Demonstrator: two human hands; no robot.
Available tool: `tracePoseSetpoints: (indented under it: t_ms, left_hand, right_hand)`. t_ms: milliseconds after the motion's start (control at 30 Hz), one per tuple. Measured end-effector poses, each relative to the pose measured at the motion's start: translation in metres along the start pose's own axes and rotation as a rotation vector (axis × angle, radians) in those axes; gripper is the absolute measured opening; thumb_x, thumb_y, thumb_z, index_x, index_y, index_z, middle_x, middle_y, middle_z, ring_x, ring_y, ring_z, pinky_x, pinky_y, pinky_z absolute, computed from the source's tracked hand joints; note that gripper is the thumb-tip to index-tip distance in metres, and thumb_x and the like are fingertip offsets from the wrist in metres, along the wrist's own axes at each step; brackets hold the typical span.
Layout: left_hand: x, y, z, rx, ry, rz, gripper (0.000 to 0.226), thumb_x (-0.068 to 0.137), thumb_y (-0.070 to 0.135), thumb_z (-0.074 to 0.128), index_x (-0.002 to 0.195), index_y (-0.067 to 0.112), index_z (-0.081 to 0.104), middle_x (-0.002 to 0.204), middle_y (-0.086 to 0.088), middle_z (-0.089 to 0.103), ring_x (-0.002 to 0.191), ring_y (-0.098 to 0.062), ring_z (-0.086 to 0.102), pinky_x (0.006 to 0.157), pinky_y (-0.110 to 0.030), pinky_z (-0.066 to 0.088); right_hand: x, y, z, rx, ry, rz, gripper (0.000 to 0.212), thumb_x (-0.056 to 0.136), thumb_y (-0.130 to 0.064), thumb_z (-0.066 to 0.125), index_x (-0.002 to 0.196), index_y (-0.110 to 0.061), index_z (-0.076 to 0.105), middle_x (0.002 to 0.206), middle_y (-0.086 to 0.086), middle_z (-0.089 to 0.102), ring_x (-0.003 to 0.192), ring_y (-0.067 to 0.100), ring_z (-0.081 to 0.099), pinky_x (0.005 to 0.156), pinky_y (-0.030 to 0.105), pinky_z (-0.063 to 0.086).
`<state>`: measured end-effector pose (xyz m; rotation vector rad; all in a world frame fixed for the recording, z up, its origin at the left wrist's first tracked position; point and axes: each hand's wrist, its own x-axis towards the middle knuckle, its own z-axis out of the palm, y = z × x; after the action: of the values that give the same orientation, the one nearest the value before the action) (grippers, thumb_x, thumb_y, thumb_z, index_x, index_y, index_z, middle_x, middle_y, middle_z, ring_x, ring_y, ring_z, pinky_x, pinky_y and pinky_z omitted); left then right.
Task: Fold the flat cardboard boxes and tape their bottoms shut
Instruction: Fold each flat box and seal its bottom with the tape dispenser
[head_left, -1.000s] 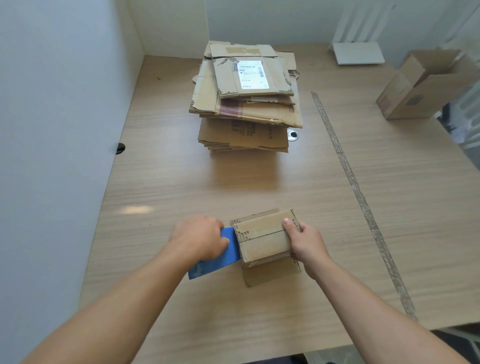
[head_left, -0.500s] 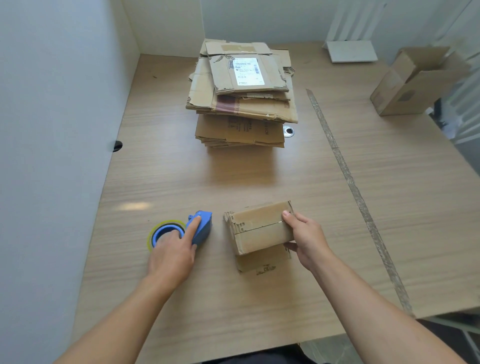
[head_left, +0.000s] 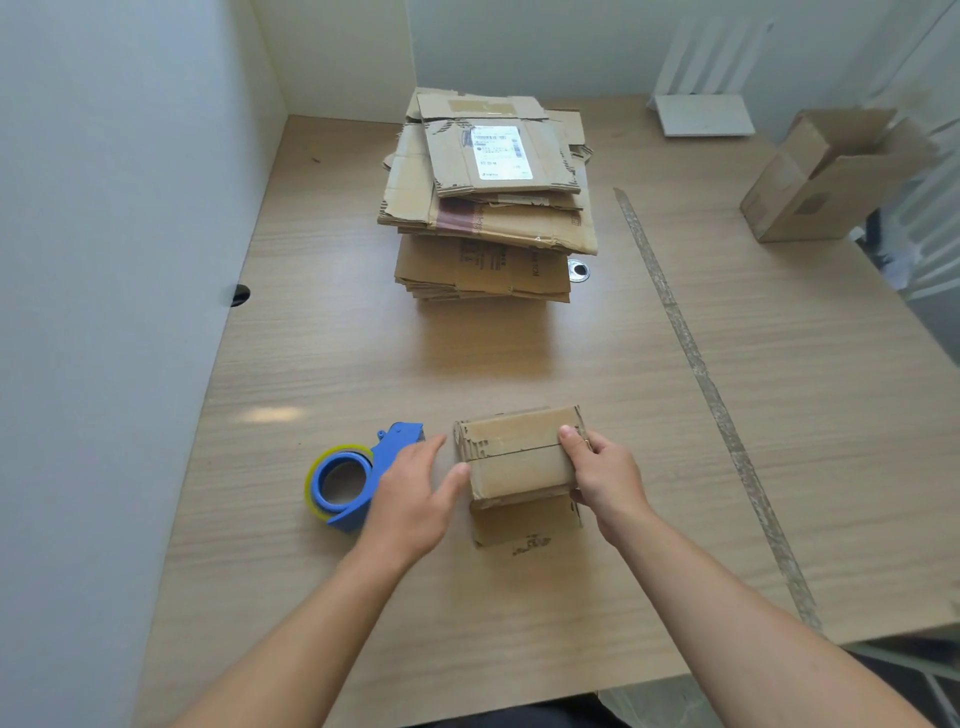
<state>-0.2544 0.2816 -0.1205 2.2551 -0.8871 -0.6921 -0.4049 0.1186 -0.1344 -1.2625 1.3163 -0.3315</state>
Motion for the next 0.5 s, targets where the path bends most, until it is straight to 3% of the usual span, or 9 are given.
tracePoseSetpoints:
  t_ms: [100,167,267,333,400,500]
  left_hand:
    - [0.004,0.025,0.012,-0.300,-0.126,-0.190,0.052,0.096,0.042,0.058,0.144,0.025,0.047,0.121,0.014,0.056,0.119,-0.006,0.051,0.096,-0.024,0.037]
    - [0.007,0.029,0.022,-0.319,-0.087,-0.198,0.039,0.098,0.040,0.056,0.135,0.030,0.054,0.109,0.019,0.060,0.111,-0.006,0.056,0.087,-0.021,0.038]
    - [0.010,0.028,0.030,-0.296,0.008,-0.160,0.028,0.098,0.034,0.054,0.125,0.028,0.062,0.104,0.018,0.067,0.104,-0.005,0.062,0.077,-0.009,0.041]
    - [0.013,0.028,0.031,-0.371,0.018,-0.148,0.043,0.095,0.040,0.056,0.135,0.026,0.058,0.118,0.015,0.068,0.111,0.001,0.060,0.094,-0.011,0.043]
    - [0.017,0.027,0.029,-0.469,0.033,-0.156,0.060,0.087,0.048,0.056,0.143,0.025,0.052,0.133,0.012,0.062,0.125,-0.002,0.054,0.110,-0.030,0.042]
    - [0.021,0.030,0.024,-0.606,0.038,-0.177,0.050,0.096,0.033,0.059,0.144,0.024,0.051,0.138,0.013,0.059,0.128,-0.002,0.052,0.113,-0.036,0.040]
  right_hand:
    - [0.000,-0.004,0.001,0.057,-0.002,0.034,0.026,0.080,-0.055,0.067,0.084,-0.030,0.075,0.090,-0.005,0.074,0.093,0.021,0.068,0.089,0.053,0.056]
    - [-0.003,-0.006,0.002,0.096,0.001,0.044,0.018,0.090,-0.040,0.068,0.085,-0.025,0.075,0.088,-0.003,0.074,0.088,0.020,0.068,0.090,0.053,0.055]
    - [-0.006,-0.009,0.000,0.228,0.017,0.060,0.013,0.095,-0.027,0.065,0.094,-0.018,0.075,0.090,-0.001,0.074,0.081,0.014,0.067,0.082,0.042,0.057]
    - [-0.008,-0.011,-0.004,0.394,0.001,0.088,0.012,0.095,-0.020,0.065,0.099,-0.014,0.074,0.093,0.002,0.075,0.078,0.012,0.068,0.072,0.033,0.055]
    - [-0.009,-0.015,-0.008,0.558,-0.023,0.097,0.017,0.095,-0.013,0.064,0.110,-0.010,0.071,0.094,0.003,0.076,0.076,0.010,0.070,0.064,0.027,0.053]
    - [-0.011,-0.024,-0.011,0.658,-0.095,0.067,0.026,0.097,-0.011,0.057,0.121,-0.009,0.068,0.109,0.005,0.075,0.092,0.012,0.070,0.073,0.027,0.052]
